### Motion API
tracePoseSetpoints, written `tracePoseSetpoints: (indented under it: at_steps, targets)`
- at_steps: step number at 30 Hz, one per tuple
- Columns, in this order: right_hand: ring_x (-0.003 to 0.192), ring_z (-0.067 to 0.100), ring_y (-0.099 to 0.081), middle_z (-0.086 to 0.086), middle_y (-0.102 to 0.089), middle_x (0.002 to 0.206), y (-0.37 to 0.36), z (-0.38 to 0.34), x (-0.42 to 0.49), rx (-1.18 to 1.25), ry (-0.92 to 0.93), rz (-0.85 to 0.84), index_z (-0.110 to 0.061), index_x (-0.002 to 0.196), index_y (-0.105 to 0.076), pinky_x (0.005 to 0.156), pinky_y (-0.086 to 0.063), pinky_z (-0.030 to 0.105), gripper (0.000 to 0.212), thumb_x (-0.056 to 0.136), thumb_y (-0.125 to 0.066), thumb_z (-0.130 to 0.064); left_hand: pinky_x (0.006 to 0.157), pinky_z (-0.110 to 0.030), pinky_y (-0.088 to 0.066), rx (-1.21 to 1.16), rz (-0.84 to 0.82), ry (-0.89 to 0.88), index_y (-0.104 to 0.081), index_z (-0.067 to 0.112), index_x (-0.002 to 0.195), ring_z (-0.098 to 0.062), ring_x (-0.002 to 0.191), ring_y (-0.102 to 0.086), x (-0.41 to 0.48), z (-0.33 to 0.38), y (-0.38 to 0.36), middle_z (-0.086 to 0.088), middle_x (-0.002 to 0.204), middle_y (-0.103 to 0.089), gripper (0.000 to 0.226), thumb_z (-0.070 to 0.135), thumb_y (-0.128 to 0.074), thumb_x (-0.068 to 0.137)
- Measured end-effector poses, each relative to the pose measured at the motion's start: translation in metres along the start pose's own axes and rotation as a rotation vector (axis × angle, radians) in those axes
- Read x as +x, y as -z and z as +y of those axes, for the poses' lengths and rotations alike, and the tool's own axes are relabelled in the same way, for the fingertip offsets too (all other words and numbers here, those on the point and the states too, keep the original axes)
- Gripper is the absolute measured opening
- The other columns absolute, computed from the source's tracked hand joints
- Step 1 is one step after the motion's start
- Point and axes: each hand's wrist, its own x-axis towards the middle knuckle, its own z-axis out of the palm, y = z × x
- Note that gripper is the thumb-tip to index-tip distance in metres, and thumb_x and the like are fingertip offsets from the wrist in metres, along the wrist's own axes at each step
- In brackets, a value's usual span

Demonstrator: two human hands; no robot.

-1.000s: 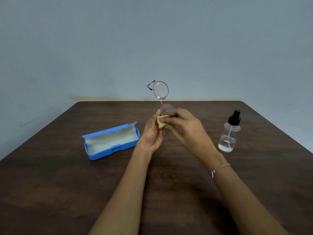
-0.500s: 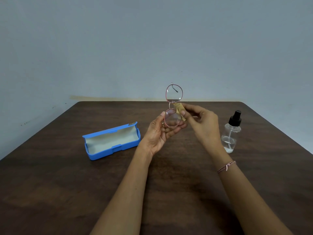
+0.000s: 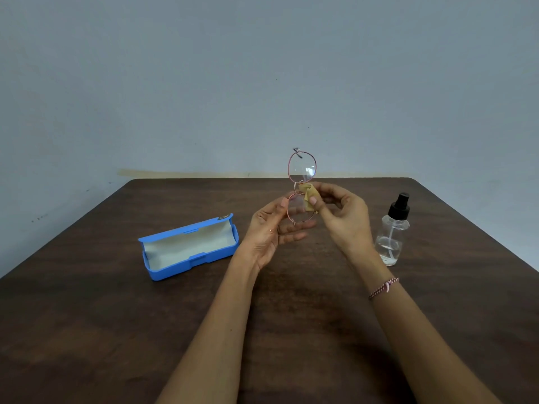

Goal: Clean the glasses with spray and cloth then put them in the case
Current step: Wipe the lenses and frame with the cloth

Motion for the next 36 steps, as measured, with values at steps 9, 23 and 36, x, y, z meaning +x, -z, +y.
tracePoseSetpoints:
  at_steps: [9,23,36]
  targets:
    - [0.093,0.017,-0.058,0.003,-0.064,0.097,-0.002,0.013,0.0,-0.499,0.371,0.068,-0.008,0.105,-0.067,0.082,-0.039,0.012,0.025,0.083,-0.062,0.003,0.044,-0.015,-0.043,0.373,0.216,-0.151,-0.071,0.017,0.098,-0.005,0.067,-0.062,0.006,0.0,0.002,0.0,0.083,-0.074,0.014,0.015,-0.065,0.086]
    - [0.092,0.026,-0.058,0.009,-0.064,0.097,-0.006,0.026,0.002,-0.7,0.472,0.009,-0.004,0.106,-0.067,0.075,-0.051,0.03,0.023,0.084,-0.064,-0.001,0.059,-0.021,-0.056,0.272,0.418,-0.189,-0.071,0.008,0.087,-0.013,0.067,-0.067,0.008,-0.011,-0.013,-0.009,0.076,-0.07,0.009,0.016,-0.068,0.084]
    - [0.076,-0.003,-0.061,-0.01,-0.068,0.089,-0.015,0.023,-0.006,-0.279,0.079,-0.037,-0.017,0.103,-0.067,0.074,-0.052,0.016,0.025,0.08,-0.073,-0.01,0.069,-0.027,-0.059,0.019,0.579,-0.329,-0.064,-0.004,0.094,-0.021,0.076,-0.072,0.012,-0.007,-0.004,-0.018,0.084,-0.071,0.011,0.005,-0.059,0.09]
